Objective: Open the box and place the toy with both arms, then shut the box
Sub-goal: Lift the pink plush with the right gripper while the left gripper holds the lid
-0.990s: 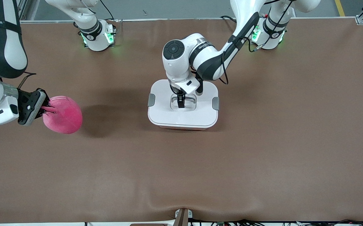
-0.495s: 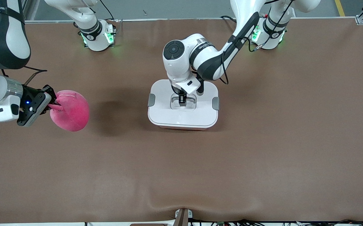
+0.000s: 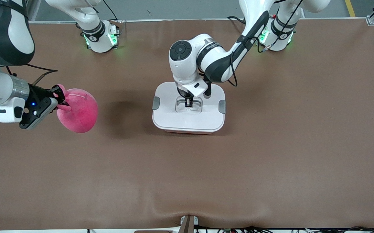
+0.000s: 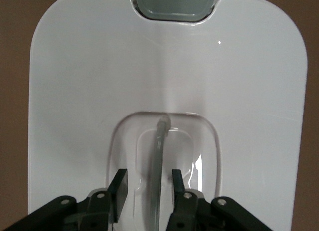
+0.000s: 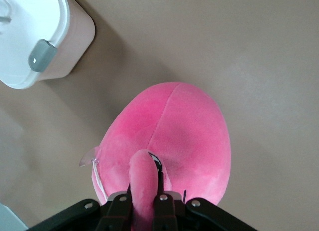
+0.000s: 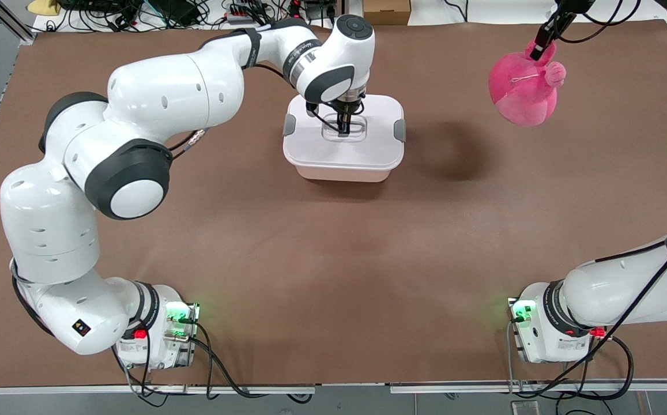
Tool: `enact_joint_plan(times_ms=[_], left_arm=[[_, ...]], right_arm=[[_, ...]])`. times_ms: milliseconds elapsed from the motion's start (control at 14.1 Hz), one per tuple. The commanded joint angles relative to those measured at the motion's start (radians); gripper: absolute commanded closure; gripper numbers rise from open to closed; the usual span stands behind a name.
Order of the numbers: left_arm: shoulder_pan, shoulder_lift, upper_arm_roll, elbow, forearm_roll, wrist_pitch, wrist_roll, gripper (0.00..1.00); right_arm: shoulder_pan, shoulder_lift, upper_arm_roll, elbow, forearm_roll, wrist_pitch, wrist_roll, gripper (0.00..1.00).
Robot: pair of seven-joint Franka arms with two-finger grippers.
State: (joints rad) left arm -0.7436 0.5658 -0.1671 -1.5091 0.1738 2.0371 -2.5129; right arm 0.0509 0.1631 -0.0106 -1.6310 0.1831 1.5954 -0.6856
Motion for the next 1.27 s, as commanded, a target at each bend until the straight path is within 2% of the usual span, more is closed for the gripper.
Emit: enact_joint_plan(times_ms=[0,212,354,495,636,1202], left_arm=[[0.007,-0.037,-0.002,-0.036,0.019,0.002,0.0,0.59],[0.007,-0.035,-0.002,-0.034,0.019,0.005,0.0,0.62],[0.007,-0.034,-0.002,-0.034,0.019,0.008,0.0,0.73],[0.007,-0.034,-0.002,-0.034,0.019,0.012,0.0,0.76],[0.007,-0.034,-0.003,-0.034,0.018,0.015,0.0,0.96],[0.009,-0.034,-0.003,-0.033,0.019,0.017,0.003,1.0]], right_arm=[[0.003,-0.005,-0.002,0.017,0.024,-0.023,0.075,1.0],[0.038,-0.005,0.001,0.032,0.024,-0.038,0.202,1.0],[0.064,-0.005,0.0,0.052,0.025,-0.052,0.329,1.0],[0.102,-0.005,0.0,0.074,0.025,-0.054,0.426,1.0],[0.121,-0.005,0.0,0.082,0.025,-0.054,0.487,1.0],[0.124,-0.005,-0.002,0.082,0.025,-0.054,0.492,1.0]])
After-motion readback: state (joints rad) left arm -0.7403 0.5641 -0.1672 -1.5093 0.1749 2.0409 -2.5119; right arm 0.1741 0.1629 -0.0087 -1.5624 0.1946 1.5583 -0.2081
